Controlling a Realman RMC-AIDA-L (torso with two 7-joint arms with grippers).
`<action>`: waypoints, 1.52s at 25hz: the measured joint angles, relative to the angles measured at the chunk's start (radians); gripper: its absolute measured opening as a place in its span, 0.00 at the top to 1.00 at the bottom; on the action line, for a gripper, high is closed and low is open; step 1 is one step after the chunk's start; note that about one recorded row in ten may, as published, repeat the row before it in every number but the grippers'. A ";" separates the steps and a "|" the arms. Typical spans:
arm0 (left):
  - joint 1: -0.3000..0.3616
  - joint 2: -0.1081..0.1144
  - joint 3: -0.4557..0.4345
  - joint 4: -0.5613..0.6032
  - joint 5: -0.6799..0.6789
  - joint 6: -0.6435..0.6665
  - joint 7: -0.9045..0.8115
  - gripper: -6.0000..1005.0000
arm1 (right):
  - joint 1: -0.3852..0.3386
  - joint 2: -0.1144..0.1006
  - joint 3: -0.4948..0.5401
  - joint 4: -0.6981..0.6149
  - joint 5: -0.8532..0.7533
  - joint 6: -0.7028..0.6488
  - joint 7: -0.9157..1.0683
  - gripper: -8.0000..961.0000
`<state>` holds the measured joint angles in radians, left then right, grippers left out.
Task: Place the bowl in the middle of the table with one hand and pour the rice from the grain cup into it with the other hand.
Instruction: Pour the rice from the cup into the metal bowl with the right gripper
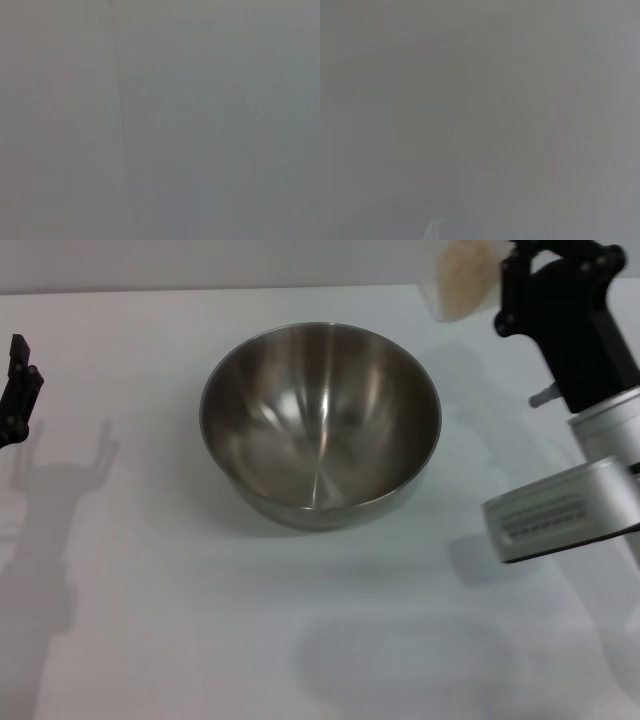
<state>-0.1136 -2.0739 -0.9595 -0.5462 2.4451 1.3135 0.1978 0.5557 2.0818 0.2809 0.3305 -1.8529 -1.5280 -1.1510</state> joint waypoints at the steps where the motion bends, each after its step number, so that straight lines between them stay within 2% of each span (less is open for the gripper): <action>1: 0.000 0.000 0.000 0.000 0.000 0.000 0.000 0.17 | 0.002 0.000 0.000 0.012 -0.010 0.009 -0.048 0.99; 7: -0.003 0.000 0.002 0.002 -0.002 -0.016 0.000 0.17 | 0.030 0.000 0.008 0.066 -0.053 0.057 -0.303 0.99; 16: 0.000 0.000 0.002 0.003 -0.002 -0.024 0.000 0.17 | 0.087 0.002 0.009 0.066 -0.117 0.144 -0.434 0.99; 23: 0.002 0.000 0.005 0.003 -0.001 -0.025 0.000 0.17 | 0.088 0.006 0.009 0.073 -0.181 0.199 -0.535 0.99; 32: -0.001 0.000 0.005 0.003 -0.002 -0.025 0.000 0.17 | 0.085 0.007 -0.002 0.083 -0.186 0.276 -0.710 0.99; 38: 0.000 0.000 0.005 0.004 -0.002 -0.025 -0.006 0.17 | 0.082 0.007 -0.004 0.103 -0.187 0.324 -0.897 0.99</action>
<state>-0.1138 -2.0739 -0.9540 -0.5427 2.4435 1.2884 0.1921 0.6380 2.0893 0.2770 0.4332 -2.0398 -1.2042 -2.0479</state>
